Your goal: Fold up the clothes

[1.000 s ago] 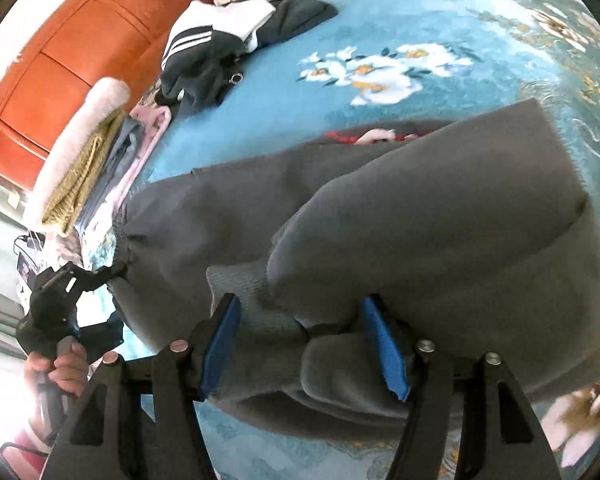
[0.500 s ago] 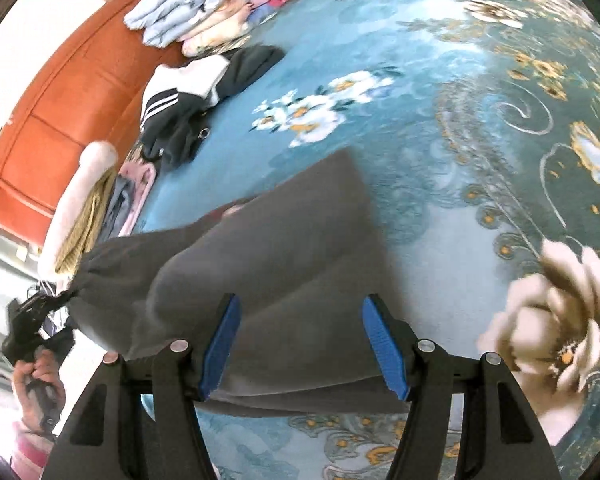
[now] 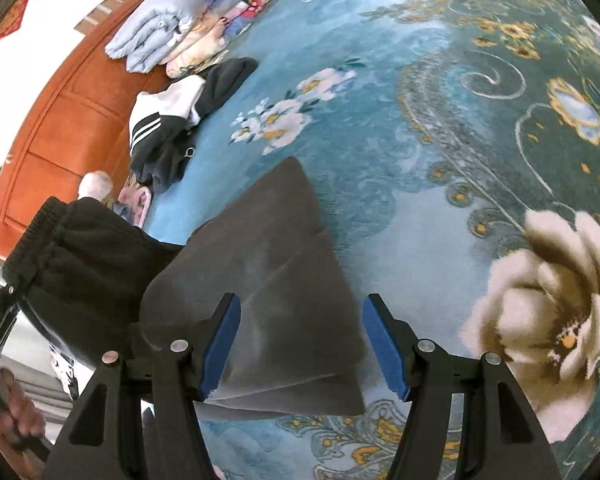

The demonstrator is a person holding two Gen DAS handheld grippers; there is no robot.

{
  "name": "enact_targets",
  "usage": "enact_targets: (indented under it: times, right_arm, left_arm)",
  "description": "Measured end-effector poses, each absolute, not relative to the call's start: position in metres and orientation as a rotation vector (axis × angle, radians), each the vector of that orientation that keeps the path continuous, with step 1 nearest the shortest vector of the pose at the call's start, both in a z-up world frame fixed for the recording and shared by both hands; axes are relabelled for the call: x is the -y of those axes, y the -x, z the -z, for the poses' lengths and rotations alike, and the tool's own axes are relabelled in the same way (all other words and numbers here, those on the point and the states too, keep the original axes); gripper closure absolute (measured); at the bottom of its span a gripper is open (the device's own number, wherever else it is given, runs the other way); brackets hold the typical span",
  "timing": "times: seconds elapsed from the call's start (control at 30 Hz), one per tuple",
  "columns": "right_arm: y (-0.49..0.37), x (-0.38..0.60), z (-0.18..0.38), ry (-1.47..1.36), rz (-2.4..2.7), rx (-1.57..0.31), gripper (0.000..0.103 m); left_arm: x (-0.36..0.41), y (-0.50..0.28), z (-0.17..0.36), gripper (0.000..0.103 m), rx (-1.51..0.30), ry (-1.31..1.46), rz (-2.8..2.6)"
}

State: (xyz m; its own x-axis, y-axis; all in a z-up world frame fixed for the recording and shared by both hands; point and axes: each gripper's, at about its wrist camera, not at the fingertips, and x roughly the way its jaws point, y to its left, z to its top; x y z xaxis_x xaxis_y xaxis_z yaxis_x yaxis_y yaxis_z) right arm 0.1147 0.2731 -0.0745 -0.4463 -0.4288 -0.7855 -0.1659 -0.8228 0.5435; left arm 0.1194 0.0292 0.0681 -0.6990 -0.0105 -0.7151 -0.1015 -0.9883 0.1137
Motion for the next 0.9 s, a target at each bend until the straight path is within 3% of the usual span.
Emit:
enact_targets:
  times: [0.37, 0.43, 0.47, 0.53, 0.73, 0.9]
  right_arm:
    - [-0.133, -0.311, 0.096, -1.595, 2.410, 0.959, 0.037]
    - [-0.136, -0.316, 0.099, -1.611, 2.411, 0.966, 0.037]
    - [-0.136, -0.318, 0.101, -1.617, 2.411, 0.970, 0.037]
    - [-0.137, -0.321, 0.104, -1.629, 2.410, 0.980, 0.037]
    - [-0.136, -0.320, 0.101, -1.617, 2.412, 0.979, 0.037]
    - [-0.133, -0.318, 0.090, -1.545, 2.391, 1.004, 0.037]
  left_arm:
    - [-0.136, -0.138, -0.017, 0.072, -0.675, 1.280, -2.593]
    - [-0.143, -0.140, -0.012, 0.067, -0.711, 1.285, -2.575]
    - [-0.146, -0.142, -0.009, 0.058, -0.726, 1.286, -2.566]
    - [-0.141, -0.142, -0.012, 0.051, -0.649, 1.295, -2.540]
    - [-0.119, -0.143, -0.026, 0.050, -0.343, 1.316, -2.437]
    - [-0.041, -0.132, -0.043, 0.040, 0.050, 1.315, -2.549]
